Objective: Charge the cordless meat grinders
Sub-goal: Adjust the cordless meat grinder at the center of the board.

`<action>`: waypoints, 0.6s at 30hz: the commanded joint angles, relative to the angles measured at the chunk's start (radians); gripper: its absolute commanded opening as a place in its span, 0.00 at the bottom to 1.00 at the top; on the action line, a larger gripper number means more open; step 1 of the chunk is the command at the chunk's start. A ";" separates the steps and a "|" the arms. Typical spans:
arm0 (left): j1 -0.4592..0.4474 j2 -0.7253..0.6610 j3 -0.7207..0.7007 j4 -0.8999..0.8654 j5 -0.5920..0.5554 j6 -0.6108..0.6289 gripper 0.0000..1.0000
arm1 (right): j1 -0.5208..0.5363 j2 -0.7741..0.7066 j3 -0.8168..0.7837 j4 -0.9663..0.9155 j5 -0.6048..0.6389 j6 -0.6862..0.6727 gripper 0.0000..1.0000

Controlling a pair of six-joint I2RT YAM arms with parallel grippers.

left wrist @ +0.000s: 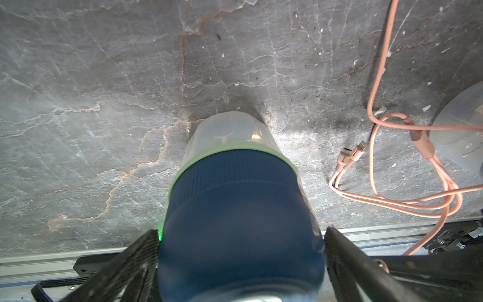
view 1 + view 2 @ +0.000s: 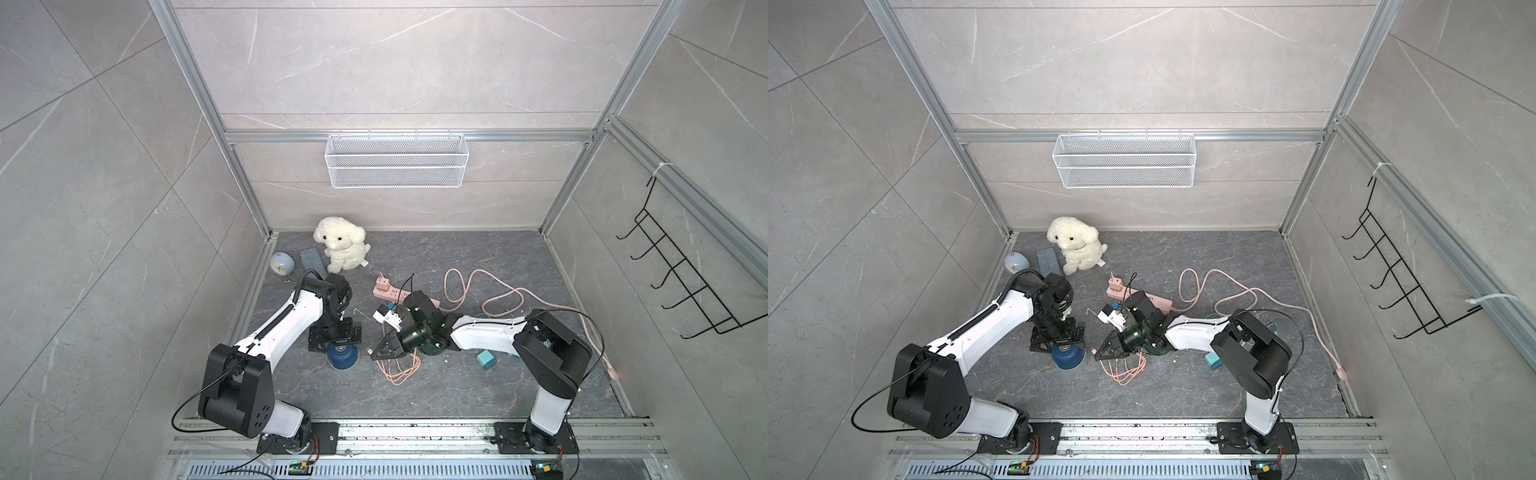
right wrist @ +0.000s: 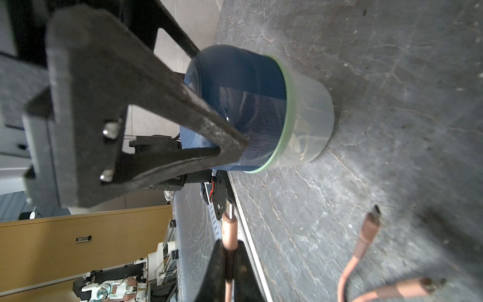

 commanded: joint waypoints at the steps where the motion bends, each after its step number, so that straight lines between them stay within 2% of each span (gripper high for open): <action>1: 0.001 0.017 -0.016 0.001 0.032 -0.022 1.00 | -0.003 0.003 0.013 0.014 -0.015 0.005 0.00; 8: -0.003 0.058 -0.015 -0.003 -0.003 -0.123 0.98 | -0.004 0.011 0.022 0.006 -0.019 0.002 0.00; 13: -0.003 0.062 0.005 -0.034 -0.069 -0.223 0.84 | -0.005 0.008 0.026 -0.032 -0.021 -0.027 0.00; 15: -0.003 0.061 0.011 -0.036 -0.090 -0.292 0.75 | -0.009 0.009 0.023 -0.029 -0.031 -0.029 0.00; 18: -0.003 0.060 0.019 -0.036 -0.116 -0.392 0.67 | -0.010 0.008 0.024 -0.024 -0.043 -0.026 0.00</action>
